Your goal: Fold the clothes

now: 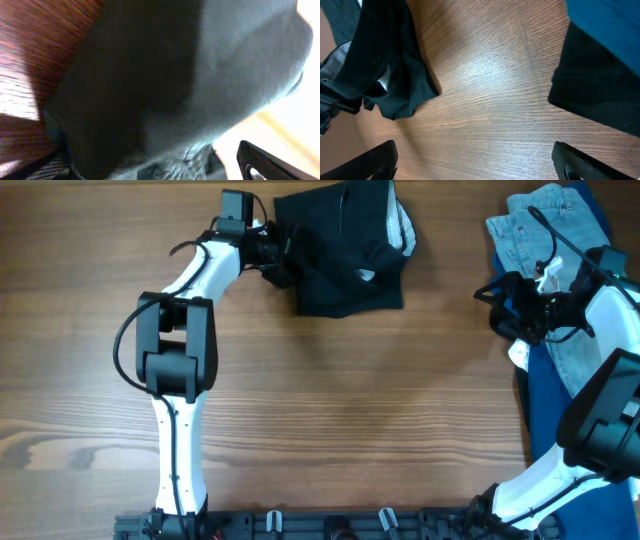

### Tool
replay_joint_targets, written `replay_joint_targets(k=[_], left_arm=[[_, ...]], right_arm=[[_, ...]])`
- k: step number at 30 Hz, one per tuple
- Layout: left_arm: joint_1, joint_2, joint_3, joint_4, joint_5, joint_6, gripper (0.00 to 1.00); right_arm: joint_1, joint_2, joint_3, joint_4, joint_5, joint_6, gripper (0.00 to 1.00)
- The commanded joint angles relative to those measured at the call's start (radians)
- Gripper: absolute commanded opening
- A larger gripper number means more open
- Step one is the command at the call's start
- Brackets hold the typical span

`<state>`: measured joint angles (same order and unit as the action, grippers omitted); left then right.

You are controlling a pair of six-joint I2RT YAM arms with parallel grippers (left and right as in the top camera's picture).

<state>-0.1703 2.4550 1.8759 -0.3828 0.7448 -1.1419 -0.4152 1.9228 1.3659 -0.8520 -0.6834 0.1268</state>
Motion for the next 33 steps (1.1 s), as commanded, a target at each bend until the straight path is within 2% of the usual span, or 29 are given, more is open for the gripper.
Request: replay_joint_targets(k=[1,5,11,13,15,18,22,25,28,29,30,31,32,33], left_arm=[[-0.037,0.055,-0.043,-0.121,-0.129,0.258,1.00],[-0.005,0.055,-0.043,-0.291,-0.351,0.461,1.00],[0.045,0.055,-0.043,-0.383,-0.721,0.511,1.00],[0.059,0.055,-0.043,-0.385,-0.783,0.572,1.00],[0.068,0.055,-0.043,-0.386,-0.767,0.639,1.00],[0.054,0.053,-0.043,-0.390,-0.638,0.690,1.00],[-0.005,0.053,-0.043,-0.380,-0.634,0.691,1.00],[-0.050,0.053,-0.043,-0.358,-0.630,0.777,1.00],[-0.068,0.053,-0.043,-0.359,-0.667,0.775,1.00],[-0.069,0.053,-0.043,-0.359,-0.663,0.775,0.92],[-0.069,0.053,-0.043,-0.359,-0.663,0.775,0.72],[-0.068,0.053,-0.043,-0.360,-0.663,0.774,0.34],[-0.067,0.053,-0.043,-0.367,-0.663,0.768,0.04],[-0.067,0.053,-0.043,-0.374,-0.663,0.767,0.04]], right_arm=[[0.004,-0.025,0.022,-0.001,-0.059,-0.020,1.00],[0.004,-0.025,0.022,-0.013,-0.071,-0.039,1.00],[0.004,-0.025,0.022,-0.042,-0.105,-0.050,1.00],[0.004,-0.025,0.022,-0.055,-0.105,-0.070,1.00],[0.004,-0.025,0.022,-0.059,-0.104,-0.074,1.00],[0.004,-0.025,0.022,-0.058,-0.104,-0.071,1.00],[0.004,-0.025,0.022,-0.058,-0.104,-0.071,1.00],[0.004,-0.025,0.022,-0.059,-0.104,-0.071,1.00],[0.004,-0.025,0.022,-0.061,-0.104,-0.072,1.00],[0.004,-0.025,0.022,-0.063,-0.104,-0.075,1.00],[0.004,-0.025,0.022,-0.065,-0.104,-0.075,1.00],[0.004,-0.025,0.022,-0.066,-0.104,-0.076,1.00],[0.004,-0.025,0.022,-0.068,-0.104,-0.076,1.00],[0.004,-0.025,0.022,-0.069,-0.104,-0.076,0.99]])
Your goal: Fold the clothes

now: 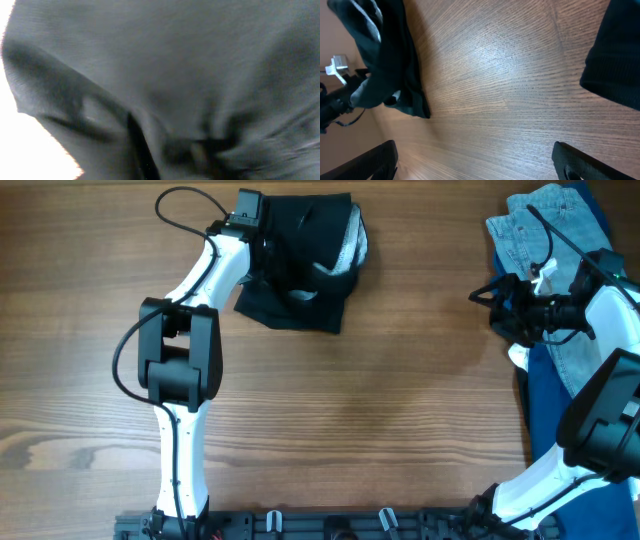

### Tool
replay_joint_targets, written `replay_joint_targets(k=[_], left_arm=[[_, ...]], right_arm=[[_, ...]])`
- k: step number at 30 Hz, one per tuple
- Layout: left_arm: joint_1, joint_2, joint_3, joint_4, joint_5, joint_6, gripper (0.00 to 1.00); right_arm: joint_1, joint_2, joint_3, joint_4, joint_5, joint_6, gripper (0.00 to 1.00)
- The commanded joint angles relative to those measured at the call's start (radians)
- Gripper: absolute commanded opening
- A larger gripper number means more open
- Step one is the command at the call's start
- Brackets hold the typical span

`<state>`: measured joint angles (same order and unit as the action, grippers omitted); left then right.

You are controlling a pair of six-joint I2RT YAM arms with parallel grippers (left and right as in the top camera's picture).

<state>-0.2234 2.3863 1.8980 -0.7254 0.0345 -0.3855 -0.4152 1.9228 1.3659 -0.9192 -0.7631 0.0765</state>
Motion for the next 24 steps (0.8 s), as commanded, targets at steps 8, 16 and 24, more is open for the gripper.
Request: replay_joint_targets(k=[8,16,24], left_arm=[[0.016,0.122,-0.066,-0.063,0.047,-0.178,0.04],[0.125,0.121,-0.066,-0.091,0.115,-0.339,0.04],[0.216,0.119,-0.065,-0.090,0.168,-0.474,0.04]], right_arm=[[0.004,-0.025,0.022,-0.004,-0.024,-0.032,0.95],[0.004,-0.025,0.022,-0.006,-0.024,-0.051,0.96],[0.006,-0.025,0.022,-0.014,-0.024,-0.059,0.96]])
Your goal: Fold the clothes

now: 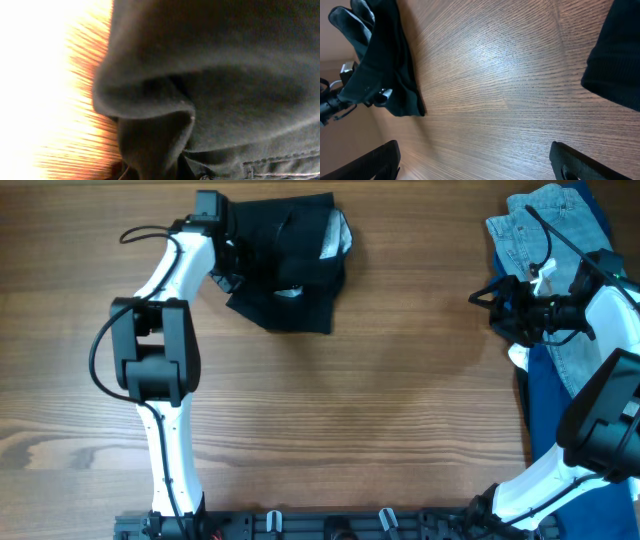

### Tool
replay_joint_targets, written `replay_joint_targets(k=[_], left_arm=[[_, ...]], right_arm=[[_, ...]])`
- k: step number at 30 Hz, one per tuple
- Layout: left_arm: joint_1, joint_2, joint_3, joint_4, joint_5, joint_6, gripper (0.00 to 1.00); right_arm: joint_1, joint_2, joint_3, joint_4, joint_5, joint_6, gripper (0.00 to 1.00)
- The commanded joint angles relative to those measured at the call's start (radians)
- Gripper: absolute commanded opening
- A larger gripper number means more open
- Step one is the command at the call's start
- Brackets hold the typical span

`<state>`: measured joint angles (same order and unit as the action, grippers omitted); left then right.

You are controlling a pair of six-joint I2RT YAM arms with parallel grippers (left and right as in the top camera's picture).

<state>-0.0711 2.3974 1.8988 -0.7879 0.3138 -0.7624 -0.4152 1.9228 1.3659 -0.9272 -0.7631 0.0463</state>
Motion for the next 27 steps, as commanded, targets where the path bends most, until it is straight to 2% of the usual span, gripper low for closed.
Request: replay_joint_targets(k=[1,9,14,19,22,27], left_arm=[[0.071,0.108,-0.066,-0.024,-0.111,-0.107,0.04],[0.151,0.054,-0.066,0.045,-0.119,-0.106,0.04],[0.212,-0.018,-0.066,0.061,-0.146,-0.034,0.04],[0.237,-0.069,-0.066,0.004,-0.264,-0.010,0.04],[0.238,-0.085,-0.066,0.001,-0.230,0.070,0.04],[0.219,-0.084,-0.066,0.000,-0.109,0.102,0.04]], right_arm=[[0.009,-0.025,0.022,-0.006,-0.024,-0.030,0.96],[0.083,-0.025,0.022,-0.013,-0.024,-0.060,0.96],[0.124,-0.025,0.022,-0.002,-0.024,-0.042,0.98],[0.150,-0.025,0.022,0.008,-0.023,-0.012,0.99],[0.168,-0.025,0.022,0.034,-0.024,0.030,0.99],[0.193,-0.025,0.022,0.048,-0.023,0.043,0.99]])
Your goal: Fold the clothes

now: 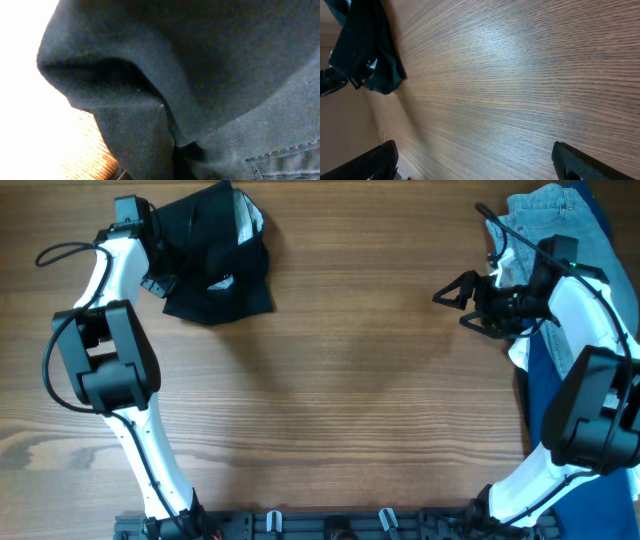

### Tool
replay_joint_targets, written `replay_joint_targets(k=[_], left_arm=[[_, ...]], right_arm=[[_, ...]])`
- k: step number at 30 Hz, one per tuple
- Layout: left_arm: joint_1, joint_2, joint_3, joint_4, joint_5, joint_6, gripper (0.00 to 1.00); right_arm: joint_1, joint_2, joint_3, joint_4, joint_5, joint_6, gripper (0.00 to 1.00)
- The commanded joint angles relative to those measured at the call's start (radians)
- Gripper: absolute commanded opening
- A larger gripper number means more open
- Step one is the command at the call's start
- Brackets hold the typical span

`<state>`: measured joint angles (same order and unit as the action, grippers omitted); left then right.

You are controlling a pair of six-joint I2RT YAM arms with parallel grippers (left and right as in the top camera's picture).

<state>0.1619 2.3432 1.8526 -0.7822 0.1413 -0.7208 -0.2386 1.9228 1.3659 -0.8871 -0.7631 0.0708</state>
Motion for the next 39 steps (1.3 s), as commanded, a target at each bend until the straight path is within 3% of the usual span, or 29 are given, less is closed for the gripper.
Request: replay_joint_targets(k=[1,6,9,17,18,19,20,21,22,23,24,32,39], left_arm=[[-0.025,-0.030,-0.020,0.001,0.080,0.086,0.04],[-0.112,-0.030,-0.020,0.013,0.145,0.151,0.04],[-0.200,-0.030,-0.020,0.065,0.279,0.190,0.04],[-0.374,-0.030,-0.020,0.088,0.288,0.192,0.06],[-0.382,-0.030,-0.020,0.087,0.288,0.190,0.15],[-0.385,-0.030,-0.020,0.084,0.289,0.190,0.33],[-0.386,-0.030,-0.020,0.083,0.289,0.190,0.36],[-0.385,-0.030,-0.020,0.083,0.290,0.189,0.32],[-0.385,-0.030,-0.020,0.084,0.290,0.189,0.42],[-0.385,-0.030,-0.020,0.083,0.290,0.189,0.62],[-0.385,-0.030,-0.020,0.084,0.306,0.189,1.00],[-0.335,-0.030,-0.020,0.091,0.325,0.190,1.00],[-0.277,-0.087,-0.020,0.137,0.452,0.195,1.00]], right_arm=[[0.021,-0.025,0.022,0.011,-0.024,0.021,0.99],[0.026,-0.025,0.022,0.020,-0.023,0.034,0.99],[0.026,-0.025,0.022,0.024,-0.023,0.033,0.99],[0.026,-0.025,0.022,0.018,-0.024,0.007,1.00],[0.026,-0.025,0.022,0.012,-0.024,0.001,1.00],[0.026,-0.025,0.022,0.008,-0.024,-0.011,0.99],[0.026,-0.025,0.022,0.006,-0.024,-0.017,0.99],[0.026,-0.025,0.022,0.003,-0.024,-0.018,0.99],[0.026,-0.025,0.022,0.000,-0.024,-0.019,1.00],[0.026,-0.025,0.022,-0.002,-0.024,-0.019,1.00],[0.026,-0.025,0.022,-0.004,-0.024,-0.019,0.99],[0.026,-0.025,0.022,-0.033,-0.024,-0.045,1.00],[0.026,-0.025,0.022,-0.019,-0.042,-0.047,1.00]])
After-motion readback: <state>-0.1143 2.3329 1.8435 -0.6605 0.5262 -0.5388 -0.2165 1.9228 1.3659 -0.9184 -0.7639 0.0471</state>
